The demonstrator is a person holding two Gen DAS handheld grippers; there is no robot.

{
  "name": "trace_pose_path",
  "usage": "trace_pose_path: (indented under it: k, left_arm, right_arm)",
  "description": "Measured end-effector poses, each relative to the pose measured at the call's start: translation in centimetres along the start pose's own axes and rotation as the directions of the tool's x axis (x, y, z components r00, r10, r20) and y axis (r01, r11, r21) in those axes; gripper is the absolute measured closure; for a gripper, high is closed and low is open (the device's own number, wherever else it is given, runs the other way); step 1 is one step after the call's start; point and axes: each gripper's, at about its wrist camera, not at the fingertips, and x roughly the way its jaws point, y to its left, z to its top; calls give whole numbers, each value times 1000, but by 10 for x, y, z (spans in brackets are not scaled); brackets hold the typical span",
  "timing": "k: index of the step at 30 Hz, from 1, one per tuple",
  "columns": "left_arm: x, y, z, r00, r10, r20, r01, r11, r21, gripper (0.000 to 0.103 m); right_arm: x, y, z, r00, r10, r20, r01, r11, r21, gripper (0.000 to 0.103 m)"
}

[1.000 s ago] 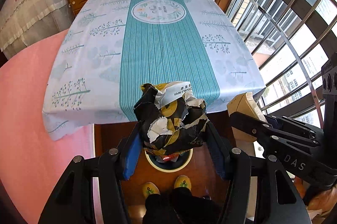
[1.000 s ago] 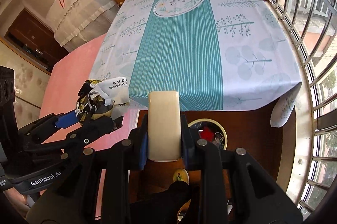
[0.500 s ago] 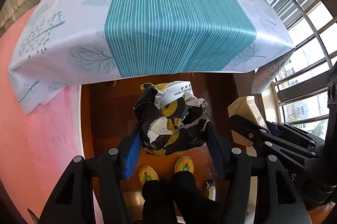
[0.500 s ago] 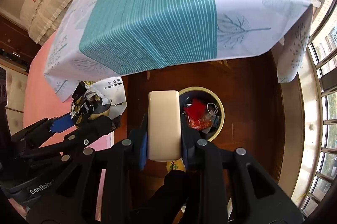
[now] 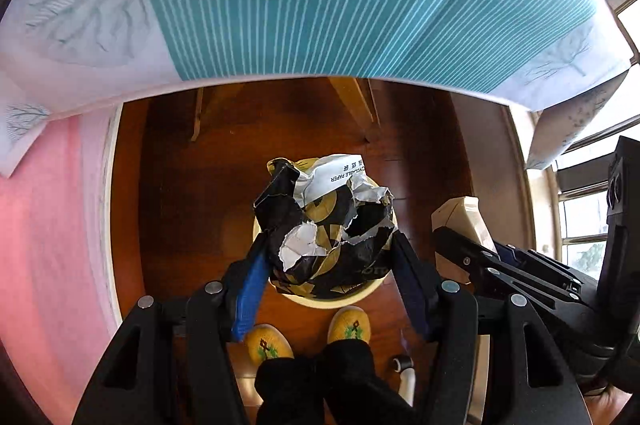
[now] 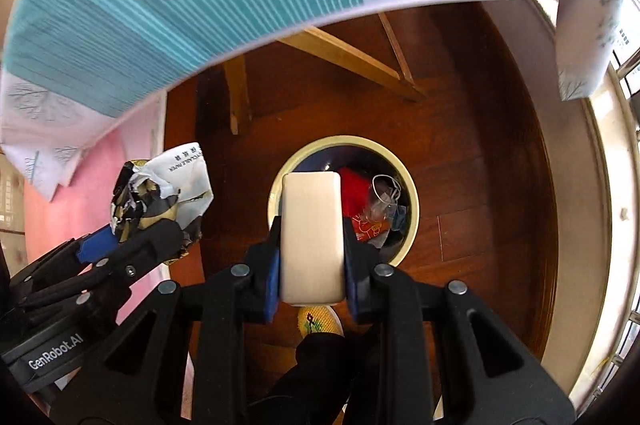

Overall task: Collect trash
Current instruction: 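Carry the wrapper and beige box down over the bin with both tools, then open both tools to drop the wrapper and box into the bin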

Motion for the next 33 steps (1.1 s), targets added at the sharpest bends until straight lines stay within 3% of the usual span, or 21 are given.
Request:
trace_pose_path:
  k: [8, 9, 10, 11, 19, 33]
  left_arm:
    - [65, 10, -6, 1000, 11, -29, -11, 1000, -3, 34]
    - [72, 10, -8, 999, 13, -33, -13, 1000, -6, 29]
    - [78, 13, -9, 999, 15, -35, -16, 1000, -11, 18]
    - [83, 17, -10, 999, 14, -36, -15, 1000, -17, 13]
    - [94, 31, -14, 999, 42, -24, -43, 999, -26, 7]
    - [38, 28, -8, 996, 86, 23, -85, 996, -17, 7]
  right_arm:
    - [61, -31, -2, 998, 27, -49, -25, 999, 40, 79]
    - [66, -35, -4, 998, 32, -56, -29, 998, 52, 75]
    - [71, -39, -4, 998, 35, -59, -32, 997, 64, 60]
    - [74, -41, -3, 997, 38, -61, -34, 997, 73, 47]
    - [80, -42, -3, 998, 3, -62, 0, 999, 48, 42]
    - [38, -25, 0, 1000, -14, -19, 15, 999, 51, 40]
